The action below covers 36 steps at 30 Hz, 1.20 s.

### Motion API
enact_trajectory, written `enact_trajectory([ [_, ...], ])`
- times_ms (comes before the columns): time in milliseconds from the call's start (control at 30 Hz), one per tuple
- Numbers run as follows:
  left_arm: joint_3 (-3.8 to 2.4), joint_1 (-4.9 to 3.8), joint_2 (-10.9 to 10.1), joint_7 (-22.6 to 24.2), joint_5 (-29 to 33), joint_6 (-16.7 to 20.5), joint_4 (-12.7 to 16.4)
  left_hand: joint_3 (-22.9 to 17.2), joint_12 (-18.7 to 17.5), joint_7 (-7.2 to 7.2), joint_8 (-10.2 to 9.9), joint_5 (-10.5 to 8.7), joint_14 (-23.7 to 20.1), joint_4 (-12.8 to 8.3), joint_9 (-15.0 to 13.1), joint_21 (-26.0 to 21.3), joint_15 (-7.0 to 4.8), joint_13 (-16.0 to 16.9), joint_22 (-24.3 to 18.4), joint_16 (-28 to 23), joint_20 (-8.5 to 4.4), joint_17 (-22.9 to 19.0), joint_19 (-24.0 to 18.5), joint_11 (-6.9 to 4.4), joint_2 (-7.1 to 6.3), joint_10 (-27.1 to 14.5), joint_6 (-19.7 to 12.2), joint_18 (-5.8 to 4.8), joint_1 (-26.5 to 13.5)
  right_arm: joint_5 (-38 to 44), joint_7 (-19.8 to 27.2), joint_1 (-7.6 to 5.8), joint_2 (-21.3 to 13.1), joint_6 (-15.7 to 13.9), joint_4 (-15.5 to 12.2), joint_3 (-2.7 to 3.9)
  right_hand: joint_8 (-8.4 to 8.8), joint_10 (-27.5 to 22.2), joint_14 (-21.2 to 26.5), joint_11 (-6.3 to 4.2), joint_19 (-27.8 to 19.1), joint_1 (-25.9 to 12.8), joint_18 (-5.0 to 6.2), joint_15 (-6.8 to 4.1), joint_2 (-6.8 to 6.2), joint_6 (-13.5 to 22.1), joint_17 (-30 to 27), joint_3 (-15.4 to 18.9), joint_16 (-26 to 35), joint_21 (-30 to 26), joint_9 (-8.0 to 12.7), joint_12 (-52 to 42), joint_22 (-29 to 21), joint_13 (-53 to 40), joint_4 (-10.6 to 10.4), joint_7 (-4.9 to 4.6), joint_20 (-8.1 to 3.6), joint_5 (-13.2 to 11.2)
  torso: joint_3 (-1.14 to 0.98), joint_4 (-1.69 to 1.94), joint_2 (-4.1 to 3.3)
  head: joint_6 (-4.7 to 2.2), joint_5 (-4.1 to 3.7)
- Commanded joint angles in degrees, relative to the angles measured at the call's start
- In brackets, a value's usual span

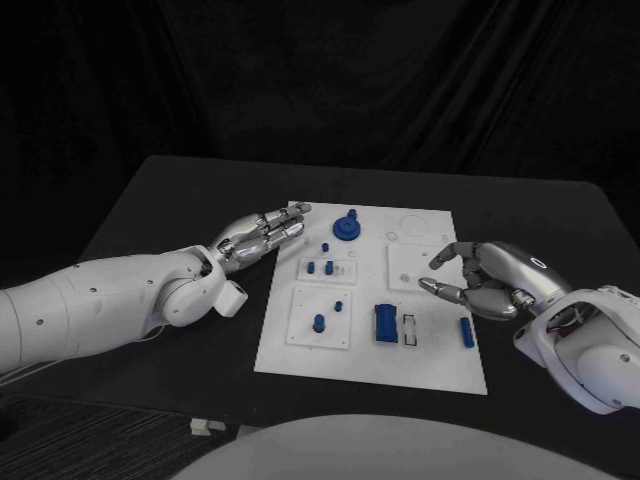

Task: Assemble the parts on the task board

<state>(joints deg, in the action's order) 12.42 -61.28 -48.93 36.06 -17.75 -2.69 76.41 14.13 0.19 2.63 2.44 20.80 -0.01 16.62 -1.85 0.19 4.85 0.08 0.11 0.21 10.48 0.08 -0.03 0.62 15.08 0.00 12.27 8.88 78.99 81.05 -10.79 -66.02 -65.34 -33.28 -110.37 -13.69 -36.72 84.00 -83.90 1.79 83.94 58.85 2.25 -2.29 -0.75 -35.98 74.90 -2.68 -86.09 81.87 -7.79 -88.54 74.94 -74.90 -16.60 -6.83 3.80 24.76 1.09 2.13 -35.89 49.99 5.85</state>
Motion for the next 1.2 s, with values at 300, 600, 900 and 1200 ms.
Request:
enact_trajectory([
  [300, -0.05, 0.06, 0.09, 8.90, 0.30, 7.93, 0.83, 1.76, -0.19, -9.12, -2.03, -1.85, 0.01, 0.13, 1.41, -0.19, -5.25, -0.08, -0.11, -0.21, -4.90, -0.08, 0.03, -5.06, -0.33, 0.00, -10.13, 1.12, -0.78, -10.82, -9.60, -1.33, -1.76, 12.45, 0.72, -0.07, 1.90, 5.59, -4.24, -1.64, 2.93, 6.42, -0.42, -1.24, -0.26, -10.93, 5.96, -2.18, 0.53, 1.06, -2.81, -1.10, 12.66, -14.50, 1.62, 2.22, -1.03, -7.72, -0.11, -0.05, 0.01, 0.01, -0.28],
  [600, -0.05, 0.07, 0.45, 8.89, 0.30, 7.89, 0.77, 2.32, -0.19, -13.04, -2.44, -3.03, 0.01, 0.09, 1.85, -0.19, -3.84, -0.08, -0.11, -0.21, -4.04, -0.08, 0.03, -4.40, 0.12, 0.00, -12.27, 0.61, -1.55, -7.36, -14.64, -1.43, -1.68, 15.60, 2.10, -0.15, 3.24, 6.00, -4.37, -2.64, 3.41, 7.74, -0.64, -2.18, 0.18, -14.93, 5.83, -1.05, 0.55, 1.95, -5.66, -1.46, 12.94, -15.10, 2.35, 3.37, -1.88, -9.23, -0.03, -0.14, 0.02, 0.01, -0.62],
  [900, -0.05, 0.07, 0.64, 8.19, 0.30, 6.70, 0.61, 1.82, -0.19, -10.63, -2.16, -0.73, 0.01, 0.04, 1.57, -0.19, -2.44, -0.08, -0.11, -0.21, -2.39, -0.08, 0.03, -1.10, 0.52, 0.00, -11.21, 0.81, -0.14, 0.55, -19.25, -1.40, -0.85, 18.21, 2.45, -0.25, 2.11, 6.00, -4.38, -3.28, 3.45, 7.83, -0.66, -2.73, -0.33, -15.55, 5.75, -0.09, 0.55, 2.05, -10.35, -1.46, 12.97, -15.10, 2.91, 4.07, -2.43, -6.61, -0.06, -0.03, 0.01, 0.01, -0.92],
  [1200, -0.05, 0.07, 0.74, 7.39, 0.30, 5.84, 0.35, 1.54, -0.19, -9.24, -2.00, 0.04, 0.01, -0.02, 1.41, -0.19, -1.81, -0.08, -0.11, -0.21, -1.78, -0.08, 0.03, -0.50, 0.52, 0.00, -10.46, 0.84, 0.57, 7.17, -21.63, -1.32, -0.20, 20.19, 2.48, -0.34, -6.27, 6.00, -4.42, -4.01, 3.51, 7.80, -0.70, -3.36, 0.20, -9.56, 5.87, 1.21, 0.44, 2.19, -27.03, -1.46, 13.01, -15.10, 3.38, 4.94, -3.03, -6.65, -0.07, -0.12, 0.02, 0.01, -1.15],
])
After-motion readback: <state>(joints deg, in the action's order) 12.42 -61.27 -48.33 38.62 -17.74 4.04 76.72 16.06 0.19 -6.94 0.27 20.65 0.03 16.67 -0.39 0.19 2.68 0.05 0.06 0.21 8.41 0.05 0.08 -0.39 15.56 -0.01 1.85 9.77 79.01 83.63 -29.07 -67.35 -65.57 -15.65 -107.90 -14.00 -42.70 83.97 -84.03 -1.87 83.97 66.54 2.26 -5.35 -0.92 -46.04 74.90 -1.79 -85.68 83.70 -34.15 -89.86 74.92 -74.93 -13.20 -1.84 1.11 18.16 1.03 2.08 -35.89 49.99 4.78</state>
